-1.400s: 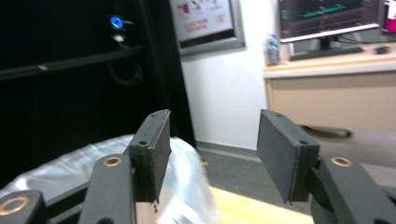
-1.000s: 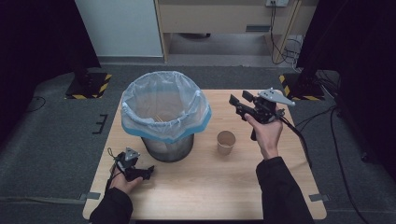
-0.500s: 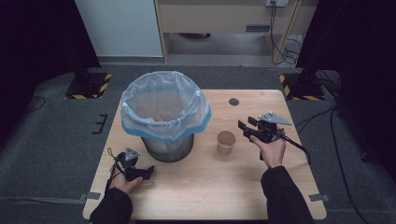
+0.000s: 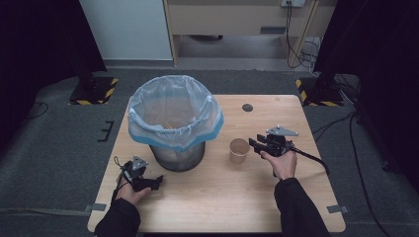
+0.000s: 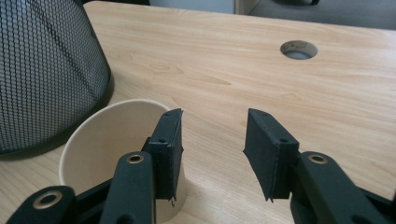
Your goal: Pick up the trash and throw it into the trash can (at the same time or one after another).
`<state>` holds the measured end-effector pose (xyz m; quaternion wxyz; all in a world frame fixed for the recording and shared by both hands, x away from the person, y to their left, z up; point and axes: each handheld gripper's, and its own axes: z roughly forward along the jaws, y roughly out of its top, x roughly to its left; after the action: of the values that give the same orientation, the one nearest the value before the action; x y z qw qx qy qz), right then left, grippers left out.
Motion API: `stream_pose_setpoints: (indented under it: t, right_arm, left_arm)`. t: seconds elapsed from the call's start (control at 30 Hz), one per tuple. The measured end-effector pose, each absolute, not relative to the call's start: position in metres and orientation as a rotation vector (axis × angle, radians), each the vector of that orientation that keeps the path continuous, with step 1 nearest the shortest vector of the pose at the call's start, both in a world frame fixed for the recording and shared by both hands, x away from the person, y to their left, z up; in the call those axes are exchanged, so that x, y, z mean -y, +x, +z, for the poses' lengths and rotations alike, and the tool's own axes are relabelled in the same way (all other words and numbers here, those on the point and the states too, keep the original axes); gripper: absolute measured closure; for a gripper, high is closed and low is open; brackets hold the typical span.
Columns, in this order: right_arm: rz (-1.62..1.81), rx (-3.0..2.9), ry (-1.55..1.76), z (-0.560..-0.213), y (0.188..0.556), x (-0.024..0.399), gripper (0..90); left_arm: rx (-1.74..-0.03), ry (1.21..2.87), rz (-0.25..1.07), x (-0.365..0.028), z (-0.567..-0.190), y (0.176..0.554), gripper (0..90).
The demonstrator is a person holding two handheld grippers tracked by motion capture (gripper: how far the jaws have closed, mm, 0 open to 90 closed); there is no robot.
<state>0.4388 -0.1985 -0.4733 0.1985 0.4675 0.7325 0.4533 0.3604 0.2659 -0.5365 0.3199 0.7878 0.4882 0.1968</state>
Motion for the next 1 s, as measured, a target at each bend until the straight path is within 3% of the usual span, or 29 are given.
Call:
stream_pose_setpoints:
  t: [0.33, 0.73, 1.0]
  right_arm:
    - [1.271, -2.098, 1.321, -0.480, 0.437, 0.191, 59.5]
    - [1.229, -2.203, 1.355, -0.488, 0.434, 0.185, 82.0]
    - [1.253, -2.192, 1.380, -0.481, 0.434, 0.189, 84.1]
  left_arm:
    - [-1.283, 2.070, 0.518, -0.266, -0.537, 0.360, 0.0]
    - [-1.283, 2.070, 0.517, -0.266, -0.537, 0.360, 0.0]
    - [-1.283, 2.070, 0.517, -0.266, -0.537, 0.360, 0.0]
